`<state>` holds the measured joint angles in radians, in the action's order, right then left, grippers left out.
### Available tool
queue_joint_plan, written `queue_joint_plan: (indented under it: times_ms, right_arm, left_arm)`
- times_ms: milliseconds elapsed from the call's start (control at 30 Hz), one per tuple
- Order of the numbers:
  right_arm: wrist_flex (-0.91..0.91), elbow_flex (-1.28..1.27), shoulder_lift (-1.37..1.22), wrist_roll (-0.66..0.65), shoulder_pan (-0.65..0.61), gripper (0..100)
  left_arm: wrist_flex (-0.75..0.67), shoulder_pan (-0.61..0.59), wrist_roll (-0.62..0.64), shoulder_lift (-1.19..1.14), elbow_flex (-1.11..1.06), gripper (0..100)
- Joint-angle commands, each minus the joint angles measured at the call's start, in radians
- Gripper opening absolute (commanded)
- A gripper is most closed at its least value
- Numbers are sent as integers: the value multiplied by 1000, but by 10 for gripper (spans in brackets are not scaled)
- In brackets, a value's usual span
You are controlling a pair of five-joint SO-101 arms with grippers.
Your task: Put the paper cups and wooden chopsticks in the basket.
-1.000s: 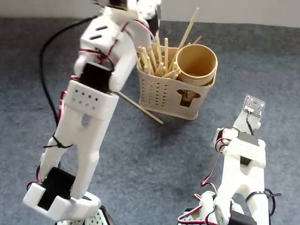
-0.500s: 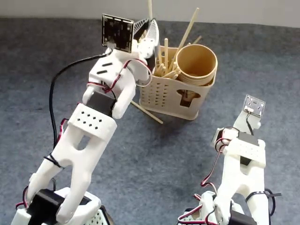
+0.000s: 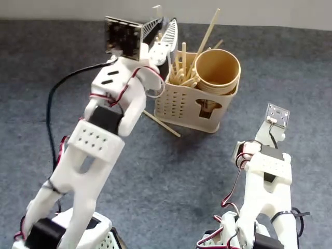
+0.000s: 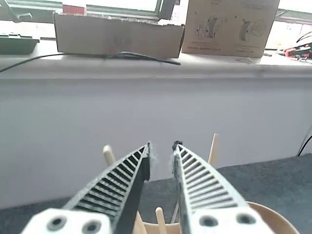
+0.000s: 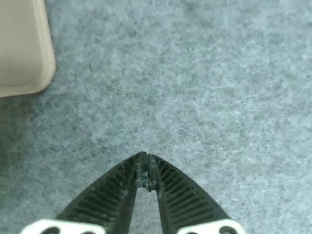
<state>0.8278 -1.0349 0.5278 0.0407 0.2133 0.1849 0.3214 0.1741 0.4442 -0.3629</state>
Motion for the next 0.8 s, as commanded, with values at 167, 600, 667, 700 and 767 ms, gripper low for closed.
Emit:
queue_joint_plan:
  times_ms: [167, 600, 667, 700, 767]
  right_arm:
    - [-16, 2, 22, 0, -15, 6]
    - [-16, 2, 22, 0, -15, 6]
    - [-16, 2, 22, 0, -15, 6]
    - [-16, 2, 22, 0, -15, 6]
    - [-16, 2, 22, 0, -15, 6]
  left_arm:
    - [103, 8, 5, 219, 5, 98]
    - [272, -211, 11, 225, 1, 39]
    - [311, -282, 17, 225, -4, 39]
    - [330, -314, 40, 225, -5, 39]
    - [385, -363, 92, 223, -5, 40]
